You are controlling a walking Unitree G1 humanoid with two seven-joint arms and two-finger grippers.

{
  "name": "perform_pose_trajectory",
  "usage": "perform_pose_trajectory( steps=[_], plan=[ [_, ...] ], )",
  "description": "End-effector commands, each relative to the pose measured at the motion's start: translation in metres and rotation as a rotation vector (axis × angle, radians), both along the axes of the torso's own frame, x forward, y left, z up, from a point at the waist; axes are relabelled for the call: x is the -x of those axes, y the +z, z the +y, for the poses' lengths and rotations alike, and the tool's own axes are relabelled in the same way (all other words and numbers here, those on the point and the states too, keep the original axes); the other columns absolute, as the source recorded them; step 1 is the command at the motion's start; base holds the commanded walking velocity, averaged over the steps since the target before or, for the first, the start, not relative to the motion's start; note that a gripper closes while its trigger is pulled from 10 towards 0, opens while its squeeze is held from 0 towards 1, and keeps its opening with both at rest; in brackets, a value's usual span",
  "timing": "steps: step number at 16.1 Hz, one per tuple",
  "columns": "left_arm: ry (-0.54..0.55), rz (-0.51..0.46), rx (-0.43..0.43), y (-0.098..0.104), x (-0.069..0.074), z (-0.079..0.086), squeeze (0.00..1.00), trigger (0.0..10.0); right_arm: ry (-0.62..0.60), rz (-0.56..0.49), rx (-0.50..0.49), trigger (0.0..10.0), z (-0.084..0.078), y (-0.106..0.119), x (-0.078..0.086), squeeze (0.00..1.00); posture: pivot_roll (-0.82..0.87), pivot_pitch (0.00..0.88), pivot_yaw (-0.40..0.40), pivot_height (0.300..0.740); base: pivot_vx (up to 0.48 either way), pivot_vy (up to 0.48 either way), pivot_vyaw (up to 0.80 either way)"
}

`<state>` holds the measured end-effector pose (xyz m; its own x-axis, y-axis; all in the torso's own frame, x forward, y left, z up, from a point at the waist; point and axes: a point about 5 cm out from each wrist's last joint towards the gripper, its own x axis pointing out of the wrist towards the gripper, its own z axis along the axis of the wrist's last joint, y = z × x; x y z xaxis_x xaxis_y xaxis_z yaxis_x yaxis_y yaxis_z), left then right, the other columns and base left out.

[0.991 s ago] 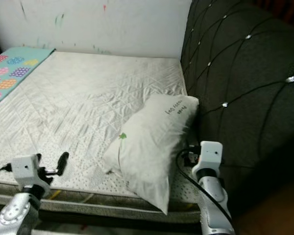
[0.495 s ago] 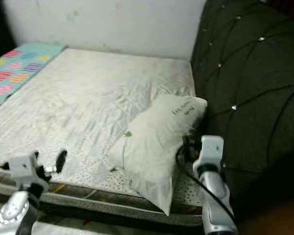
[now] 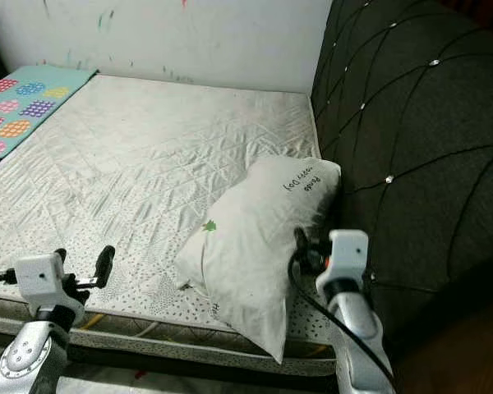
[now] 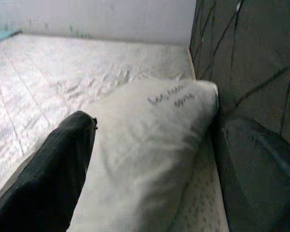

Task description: Clean up the room

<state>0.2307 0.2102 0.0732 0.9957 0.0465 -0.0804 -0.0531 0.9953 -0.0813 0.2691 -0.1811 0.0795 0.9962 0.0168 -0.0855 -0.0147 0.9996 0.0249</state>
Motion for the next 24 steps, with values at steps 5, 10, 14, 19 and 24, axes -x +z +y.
perform_pose_trajectory(
  steps=[5,10,14,19,24],
  plan=[
    [-0.064,0.002,0.006,0.0044,-0.0022,-0.0104,0.00,10.0,-0.009,-0.016,-0.009,10.0,-0.0013,0.0092,-0.0025,0.00,-0.12,0.006,-0.019,0.740,0.000,0.000,-0.14],
    [-0.081,0.014,0.040,0.0037,-0.0007,-0.0118,0.00,10.0,-0.005,-0.003,-0.003,10.0,-0.0003,0.0092,-0.0021,0.00,-0.12,0.021,-0.025,0.740,0.000,0.000,-0.61],
    [-0.101,0.014,0.054,0.0041,-0.0002,-0.0132,0.00,10.0,-0.008,0.000,-0.001,10.0,-0.0004,0.0090,-0.0023,0.00,-0.11,0.024,-0.024,0.740,0.000,0.000,0.00],
    [-0.090,0.025,0.074,0.0031,0.0000,-0.0123,0.00,10.0,-0.012,0.006,0.002,10.0,-0.0011,0.0083,-0.0019,0.00,-0.12,0.030,-0.023,0.740,0.000,0.000,0.00],
    [-0.089,0.029,0.079,0.0028,-0.0011,-0.0119,0.00,10.0,-0.012,0.007,0.004,10.0,-0.0008,0.0080,-0.0030,0.00,-0.12,0.028,-0.024,0.740,0.000,0.305,0.00]
  ],
)
